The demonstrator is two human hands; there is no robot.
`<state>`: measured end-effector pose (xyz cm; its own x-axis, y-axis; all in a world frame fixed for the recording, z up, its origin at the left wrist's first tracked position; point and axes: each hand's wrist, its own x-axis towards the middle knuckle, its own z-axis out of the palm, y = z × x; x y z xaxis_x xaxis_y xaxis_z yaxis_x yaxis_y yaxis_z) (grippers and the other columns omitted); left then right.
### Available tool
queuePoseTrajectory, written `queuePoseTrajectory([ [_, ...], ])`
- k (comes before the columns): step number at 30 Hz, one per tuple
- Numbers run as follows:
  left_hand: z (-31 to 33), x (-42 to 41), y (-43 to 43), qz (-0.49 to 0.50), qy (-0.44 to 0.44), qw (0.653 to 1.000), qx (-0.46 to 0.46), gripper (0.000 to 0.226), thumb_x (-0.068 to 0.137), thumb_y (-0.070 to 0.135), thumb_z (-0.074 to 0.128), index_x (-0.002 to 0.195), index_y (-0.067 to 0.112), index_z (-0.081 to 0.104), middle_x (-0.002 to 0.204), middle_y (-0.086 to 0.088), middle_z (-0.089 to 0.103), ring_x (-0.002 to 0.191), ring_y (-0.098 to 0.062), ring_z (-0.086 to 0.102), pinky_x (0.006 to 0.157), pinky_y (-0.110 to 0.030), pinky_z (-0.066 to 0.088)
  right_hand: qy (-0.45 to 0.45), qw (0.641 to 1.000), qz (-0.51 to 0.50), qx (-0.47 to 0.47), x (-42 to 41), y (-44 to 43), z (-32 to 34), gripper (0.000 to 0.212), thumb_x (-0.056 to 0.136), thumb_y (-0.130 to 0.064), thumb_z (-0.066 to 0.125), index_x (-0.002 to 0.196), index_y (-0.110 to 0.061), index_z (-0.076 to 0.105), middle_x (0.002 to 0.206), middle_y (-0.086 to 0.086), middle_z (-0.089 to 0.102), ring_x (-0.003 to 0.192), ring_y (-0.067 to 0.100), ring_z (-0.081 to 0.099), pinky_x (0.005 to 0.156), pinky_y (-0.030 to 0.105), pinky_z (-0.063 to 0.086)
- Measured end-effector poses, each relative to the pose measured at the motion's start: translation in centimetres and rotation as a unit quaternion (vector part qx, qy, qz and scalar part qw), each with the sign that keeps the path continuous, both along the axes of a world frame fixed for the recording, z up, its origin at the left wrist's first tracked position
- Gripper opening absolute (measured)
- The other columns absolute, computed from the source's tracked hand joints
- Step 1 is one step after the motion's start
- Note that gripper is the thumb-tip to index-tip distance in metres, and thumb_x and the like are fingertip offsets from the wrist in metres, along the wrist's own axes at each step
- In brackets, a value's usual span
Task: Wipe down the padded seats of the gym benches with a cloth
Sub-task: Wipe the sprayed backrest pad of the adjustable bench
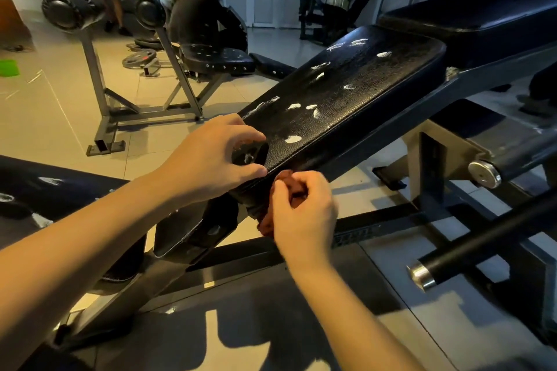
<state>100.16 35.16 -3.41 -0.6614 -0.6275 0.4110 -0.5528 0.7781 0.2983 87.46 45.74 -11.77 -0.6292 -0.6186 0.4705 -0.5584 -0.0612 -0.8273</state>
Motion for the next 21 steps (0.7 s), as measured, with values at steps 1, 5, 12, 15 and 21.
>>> queuePoseTrajectory([
  [1, 0.0, 0.0, -0.1, -0.003, 0.001, 1.000, 0.007, 0.055, 0.082, 0.051, 0.076, 0.132, 0.034, 0.062, 0.129, 0.007, 0.056, 0.117, -0.008, 0.049, 0.089, -0.025, 0.038, 0.023, 0.999, 0.036, 0.023, 1.5, 0.1, -0.9, 0.007, 0.095, -0.024, 0.067, 0.100, -0.025, 0.062, 0.098, -0.014, 0.059, 0.096, -0.007, 0.054, 0.074, 0.007, 0.047],
  [5, -0.1, 0.2, -0.4, -0.011, 0.001, 1.000, 0.022, 0.056, 0.081, 0.053, 0.074, 0.132, 0.033, 0.062, 0.126, 0.008, 0.057, 0.112, -0.008, 0.052, 0.084, -0.023, 0.041, 0.016, 1.000, 0.010, -0.007, -0.7, -0.1, 0.1, 0.005, 0.093, -0.028, 0.067, 0.093, -0.025, 0.063, 0.091, -0.012, 0.061, 0.087, 0.000, 0.059, 0.070, 0.017, 0.051],
  [12, 0.1, -0.1, -0.6, -0.017, 0.002, 1.000, 0.021, 0.056, 0.081, 0.051, 0.076, 0.133, 0.034, 0.063, 0.126, 0.010, 0.056, 0.107, -0.005, 0.051, 0.070, -0.014, 0.036, 0.009, 0.999, 0.029, 0.040, 1.2, 0.0, -0.9, 0.008, 0.094, -0.025, 0.068, 0.096, -0.026, 0.059, 0.092, -0.016, 0.057, 0.097, -0.014, 0.050, 0.071, 0.005, 0.044],
  [15, 0.2, 0.1, -0.6, -0.024, 0.002, 0.999, 0.030, 0.056, 0.081, 0.052, 0.076, 0.132, 0.035, 0.063, 0.126, 0.011, 0.056, 0.106, -0.005, 0.051, 0.071, -0.014, 0.036, 0.014, 0.998, 0.036, 0.047, 1.0, 0.0, -0.8, 0.008, 0.093, -0.025, 0.067, 0.090, -0.024, 0.060, 0.089, -0.016, 0.058, 0.089, -0.006, 0.056, 0.070, 0.013, 0.049],
  [21, -0.1, 0.3, -0.9, -0.014, 0.008, 0.999, 0.030, 0.056, 0.081, 0.053, 0.076, 0.132, 0.034, 0.063, 0.127, 0.010, 0.057, 0.112, -0.005, 0.049, 0.075, -0.009, 0.033, -0.063, 0.995, -0.046, -0.067, -1.7, -0.3, 1.7, 0.010, 0.094, -0.028, 0.069, 0.098, -0.021, 0.063, 0.092, -0.008, 0.063, 0.089, -0.001, 0.059, 0.067, 0.012, 0.049],
])
